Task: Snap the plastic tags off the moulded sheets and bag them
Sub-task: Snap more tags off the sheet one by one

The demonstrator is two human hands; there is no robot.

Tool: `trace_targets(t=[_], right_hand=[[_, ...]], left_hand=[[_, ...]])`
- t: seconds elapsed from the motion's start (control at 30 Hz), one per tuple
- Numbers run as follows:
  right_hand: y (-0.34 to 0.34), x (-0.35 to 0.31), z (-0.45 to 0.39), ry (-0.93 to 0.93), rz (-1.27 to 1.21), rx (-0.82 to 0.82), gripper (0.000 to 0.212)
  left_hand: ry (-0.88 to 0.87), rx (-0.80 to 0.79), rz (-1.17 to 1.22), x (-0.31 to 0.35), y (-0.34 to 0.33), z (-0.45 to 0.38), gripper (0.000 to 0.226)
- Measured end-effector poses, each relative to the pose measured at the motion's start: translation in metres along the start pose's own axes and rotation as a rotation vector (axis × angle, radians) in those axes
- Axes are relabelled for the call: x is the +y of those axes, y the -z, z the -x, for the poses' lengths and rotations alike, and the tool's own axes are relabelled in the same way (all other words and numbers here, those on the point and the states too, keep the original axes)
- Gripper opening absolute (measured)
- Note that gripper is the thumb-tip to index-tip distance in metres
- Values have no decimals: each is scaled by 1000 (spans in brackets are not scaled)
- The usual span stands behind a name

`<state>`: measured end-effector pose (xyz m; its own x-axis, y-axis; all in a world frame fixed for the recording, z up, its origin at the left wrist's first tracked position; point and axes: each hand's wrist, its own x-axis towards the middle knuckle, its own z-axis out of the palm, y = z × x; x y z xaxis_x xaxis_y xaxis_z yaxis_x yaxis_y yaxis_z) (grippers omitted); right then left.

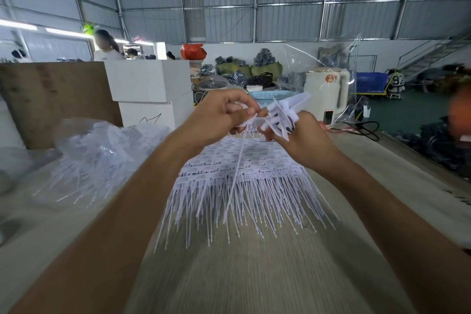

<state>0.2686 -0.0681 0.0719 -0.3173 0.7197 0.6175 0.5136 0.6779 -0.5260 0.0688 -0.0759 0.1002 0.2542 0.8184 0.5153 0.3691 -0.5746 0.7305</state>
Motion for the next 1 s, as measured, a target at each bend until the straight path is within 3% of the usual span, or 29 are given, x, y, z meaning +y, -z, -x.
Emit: trace_targets(t=[0.13, 0.23, 0.33, 0.47, 0.57, 0.7, 0.87, 1.0], right_hand=[[0, -2, -4, -35, -159, 80, 27], [4, 3, -6, -60, -100, 95, 4], [4, 7, -7, -130, -96, 131, 26], [4, 11, -8, -187, -4, 165, 38], [4, 13, -5, -131, 158, 115, 33], [1, 15, -4, -86, 308, 69, 19], [1, 18, -6, -218, 35, 72, 36], [-2, 22, -9, -215, 81, 126, 38]], left_hand=[[-20, -6, 32, 2, 1, 0, 11], [-13, -109, 51, 6, 2, 3, 19], [-30, -177, 28, 9, 1, 5, 26], [-21, -102, -11, 9, 1, 3, 26], [-20, -41, -152, 1, 1, 1, 10], [-6, -91, -226, -6, 2, 0, 13], [-11, -156, -155, -1, 2, 2, 10], [-13, -289, -60, 4, 2, 5, 14]])
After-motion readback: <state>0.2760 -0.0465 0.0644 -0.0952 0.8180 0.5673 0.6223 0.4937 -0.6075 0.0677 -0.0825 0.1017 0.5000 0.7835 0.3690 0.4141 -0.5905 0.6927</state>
